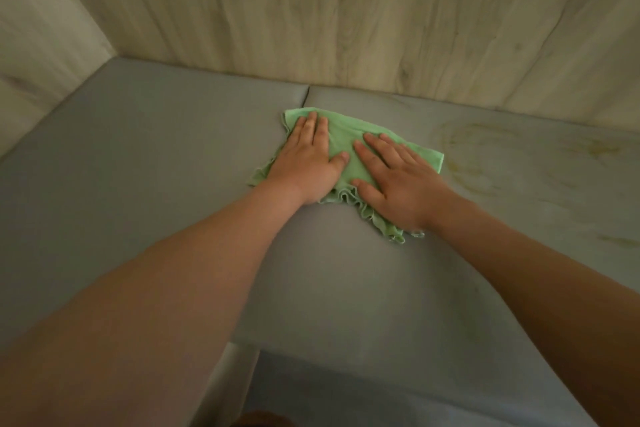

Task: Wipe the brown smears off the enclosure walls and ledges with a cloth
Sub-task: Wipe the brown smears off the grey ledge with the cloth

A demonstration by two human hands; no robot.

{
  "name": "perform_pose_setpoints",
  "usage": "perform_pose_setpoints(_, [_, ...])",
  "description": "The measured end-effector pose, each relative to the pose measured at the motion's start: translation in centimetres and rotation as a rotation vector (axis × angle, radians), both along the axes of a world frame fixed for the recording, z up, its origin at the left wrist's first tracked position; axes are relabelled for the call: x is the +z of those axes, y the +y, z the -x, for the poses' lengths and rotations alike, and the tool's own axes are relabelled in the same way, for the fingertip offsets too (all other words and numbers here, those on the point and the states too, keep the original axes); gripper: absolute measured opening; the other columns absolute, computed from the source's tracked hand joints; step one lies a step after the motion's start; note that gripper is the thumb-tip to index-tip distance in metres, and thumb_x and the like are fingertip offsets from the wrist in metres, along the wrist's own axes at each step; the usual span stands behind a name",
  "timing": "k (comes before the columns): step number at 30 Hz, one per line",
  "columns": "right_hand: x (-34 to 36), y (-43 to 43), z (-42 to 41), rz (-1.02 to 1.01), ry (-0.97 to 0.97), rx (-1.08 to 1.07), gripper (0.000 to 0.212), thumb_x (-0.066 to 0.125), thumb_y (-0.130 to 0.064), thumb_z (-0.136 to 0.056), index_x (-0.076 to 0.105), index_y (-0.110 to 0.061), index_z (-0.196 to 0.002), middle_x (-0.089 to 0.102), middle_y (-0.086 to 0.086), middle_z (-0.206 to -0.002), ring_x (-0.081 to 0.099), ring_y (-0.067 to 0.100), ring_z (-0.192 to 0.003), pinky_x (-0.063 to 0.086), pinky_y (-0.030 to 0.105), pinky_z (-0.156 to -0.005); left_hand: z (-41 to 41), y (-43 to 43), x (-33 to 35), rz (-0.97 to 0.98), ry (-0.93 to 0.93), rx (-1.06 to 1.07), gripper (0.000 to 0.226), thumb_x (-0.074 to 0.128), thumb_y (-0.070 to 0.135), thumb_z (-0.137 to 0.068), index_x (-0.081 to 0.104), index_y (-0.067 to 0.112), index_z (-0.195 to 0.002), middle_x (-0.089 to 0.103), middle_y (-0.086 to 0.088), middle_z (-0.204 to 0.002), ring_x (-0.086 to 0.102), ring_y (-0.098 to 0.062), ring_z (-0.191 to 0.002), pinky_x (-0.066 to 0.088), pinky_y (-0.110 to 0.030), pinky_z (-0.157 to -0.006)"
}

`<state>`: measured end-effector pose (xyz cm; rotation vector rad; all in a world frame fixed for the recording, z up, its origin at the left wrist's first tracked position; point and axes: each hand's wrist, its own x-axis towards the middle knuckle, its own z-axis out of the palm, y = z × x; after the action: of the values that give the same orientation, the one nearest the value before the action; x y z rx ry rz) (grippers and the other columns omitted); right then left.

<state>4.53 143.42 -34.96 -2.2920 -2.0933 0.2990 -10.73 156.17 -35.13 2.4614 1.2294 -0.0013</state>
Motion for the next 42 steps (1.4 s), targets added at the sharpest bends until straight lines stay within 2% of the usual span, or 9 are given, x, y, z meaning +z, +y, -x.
perform_pose_setpoints(5, [0.0,5.0,-2.3,-0.002,-0.016,-0.067,0.076,0.017,-0.064,-0.102,-0.001,-0.026,-0.166,-0.005,-0.001,-0.174,-0.009,0.015,-0.159,-0.005,0.036,-0.128,-4.1,4.5,0.0,0.018,-0.001,0.017,0.08,0.03,0.056,-0.106,-0.004,0.014,-0.165,-0.012,-0.003,-0.173,-0.011,-0.019,-0.159,-0.005,-0.035,-0.128])
perform_pose_setpoints(10, [-0.2,9.2,-4.0,0.0,-0.033,-0.091,0.071,0.019,-0.056,-0.106,-0.001,-0.025,-0.166,-0.005,-0.001,-0.174,-0.007,0.018,-0.159,-0.003,0.038,-0.129,-6.4,7.4,-0.7,0.02,-0.033,0.026,0.072,0.025,0.052,-0.108,0.001,0.016,-0.166,-0.008,-0.003,-0.173,-0.009,-0.021,-0.159,-0.004,-0.036,-0.128])
perform_pose_setpoints(16, [-0.1,11.2,-4.4,-0.053,-0.029,-0.158,0.065,0.022,-0.055,-0.105,0.012,-0.031,-0.165,0.014,-0.003,-0.172,0.013,0.023,-0.157,0.01,0.042,-0.127,-7.7,8.8,-0.8,-0.085,-0.043,0.044,0.057,0.027,0.048,-0.108,0.025,0.021,-0.159,0.018,-0.006,-0.165,0.014,-0.032,-0.154,0.016,-0.047,-0.125])
perform_pose_setpoints(22, [1.2,8.0,-8.2,0.003,0.012,-0.175,0.066,0.031,-0.055,-0.106,0.016,-0.028,-0.165,0.017,0.002,-0.172,0.02,0.027,-0.156,0.016,0.042,-0.125,-10.8,6.7,0.5,-0.204,0.118,-0.049,0.054,0.025,0.044,-0.108,0.035,0.019,-0.155,0.03,-0.01,-0.162,0.028,-0.036,-0.149,0.022,-0.047,-0.123])
perform_pose_setpoints(26, [1.2,0.6,-13.6,0.034,0.029,-0.396,0.065,0.032,-0.052,-0.104,0.018,-0.031,-0.164,0.015,0.001,-0.172,0.016,0.025,-0.157,0.011,0.039,-0.127,-16.4,-0.3,1.5,-0.158,0.135,-0.217,0.061,0.024,0.048,-0.106,0.027,0.021,-0.161,0.019,-0.005,-0.169,0.017,-0.03,-0.155,0.013,-0.047,-0.125])
perform_pose_setpoints(29, [0.8,-0.4,-14.2,0.064,0.037,-0.49,0.067,0.027,-0.054,-0.102,0.015,-0.032,-0.165,0.011,0.0,-0.173,0.011,0.024,-0.158,0.008,0.042,-0.128,-17.4,-0.6,1.2,-0.112,0.107,-0.273,0.066,0.022,0.055,-0.106,0.016,0.025,-0.165,0.007,0.001,-0.173,0.007,-0.026,-0.158,0.005,-0.044,-0.127])
perform_pose_setpoints(35, [0.0,1.4,-13.8,0.029,0.013,-0.561,0.075,0.021,-0.073,-0.099,0.012,-0.037,-0.164,0.007,-0.001,-0.172,0.009,0.026,-0.158,0.007,0.045,-0.128,-17.1,2.3,0.6,-0.134,0.126,-0.342,0.061,0.017,0.059,-0.107,0.013,0.037,-0.164,0.007,0.01,-0.172,0.005,-0.023,-0.158,0.008,-0.047,-0.125])
perform_pose_setpoints(39, [0.1,1.0,-13.5,0.036,-0.013,-0.541,0.077,0.021,-0.073,-0.099,0.009,-0.036,-0.165,0.006,0.0,-0.173,0.006,0.024,-0.159,0.004,0.045,-0.127,-17.1,1.3,0.5,-0.187,0.127,-0.321,0.06,0.014,0.056,-0.108,0.013,0.036,-0.164,0.008,0.008,-0.172,0.006,-0.021,-0.158,0.007,-0.046,-0.125])
perform_pose_setpoints(42, [0.3,-0.1,-12.7,0.069,-0.028,-0.502,0.076,0.02,-0.069,-0.101,0.003,-0.033,-0.166,-0.001,0.0,-0.174,-0.001,0.023,-0.16,-0.001,0.043,-0.128,-16.2,-0.3,0.1,-0.168,0.137,-0.3,0.062,0.012,0.055,-0.108,0.003,0.034,-0.165,0.0,0.008,-0.174,-0.001,-0.018,-0.159,-0.001,-0.043,-0.127])
